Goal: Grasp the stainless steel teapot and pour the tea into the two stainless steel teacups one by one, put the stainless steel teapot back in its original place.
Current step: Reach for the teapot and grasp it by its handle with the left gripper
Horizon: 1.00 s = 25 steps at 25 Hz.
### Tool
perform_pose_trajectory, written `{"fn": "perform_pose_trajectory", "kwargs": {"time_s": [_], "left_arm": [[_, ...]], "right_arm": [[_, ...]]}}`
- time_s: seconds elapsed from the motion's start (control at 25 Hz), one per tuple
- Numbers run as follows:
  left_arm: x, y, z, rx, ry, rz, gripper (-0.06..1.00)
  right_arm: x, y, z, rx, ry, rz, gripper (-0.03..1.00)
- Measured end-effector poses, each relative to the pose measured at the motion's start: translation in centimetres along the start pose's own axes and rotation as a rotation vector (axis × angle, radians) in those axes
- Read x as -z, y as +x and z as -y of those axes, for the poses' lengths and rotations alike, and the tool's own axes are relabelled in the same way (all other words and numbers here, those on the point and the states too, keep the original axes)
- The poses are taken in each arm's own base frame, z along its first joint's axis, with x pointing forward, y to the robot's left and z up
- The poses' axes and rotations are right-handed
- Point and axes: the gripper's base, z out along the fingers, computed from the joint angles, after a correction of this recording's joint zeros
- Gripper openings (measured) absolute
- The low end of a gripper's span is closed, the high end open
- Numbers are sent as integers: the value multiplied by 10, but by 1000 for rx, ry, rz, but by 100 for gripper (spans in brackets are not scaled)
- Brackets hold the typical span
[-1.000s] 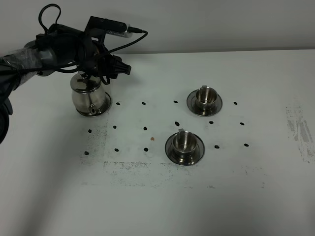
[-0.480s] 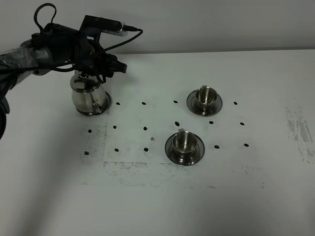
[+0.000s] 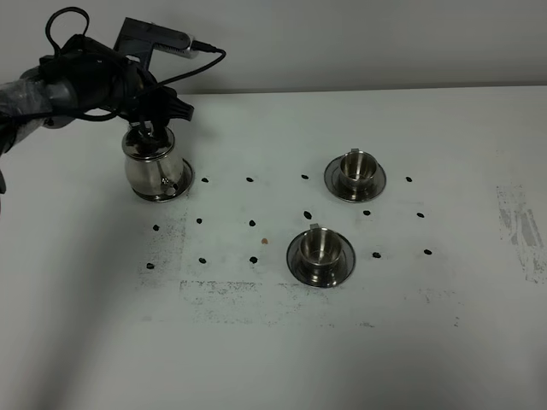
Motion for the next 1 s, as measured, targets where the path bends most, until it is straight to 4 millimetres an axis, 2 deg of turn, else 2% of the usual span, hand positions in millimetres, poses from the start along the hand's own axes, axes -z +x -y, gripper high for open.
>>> {"fn": "perform_pose_trajectory", "kwargs": {"time_s": [0.32,1.0], "left_arm": [[-2,1,-16,60,-38,2,53],[-2,6,-12,97,9,-49,53]], "right_arm": [[0,0,0,0,-1,0,39],[0,0,0,-1,-3,0,39]]}}
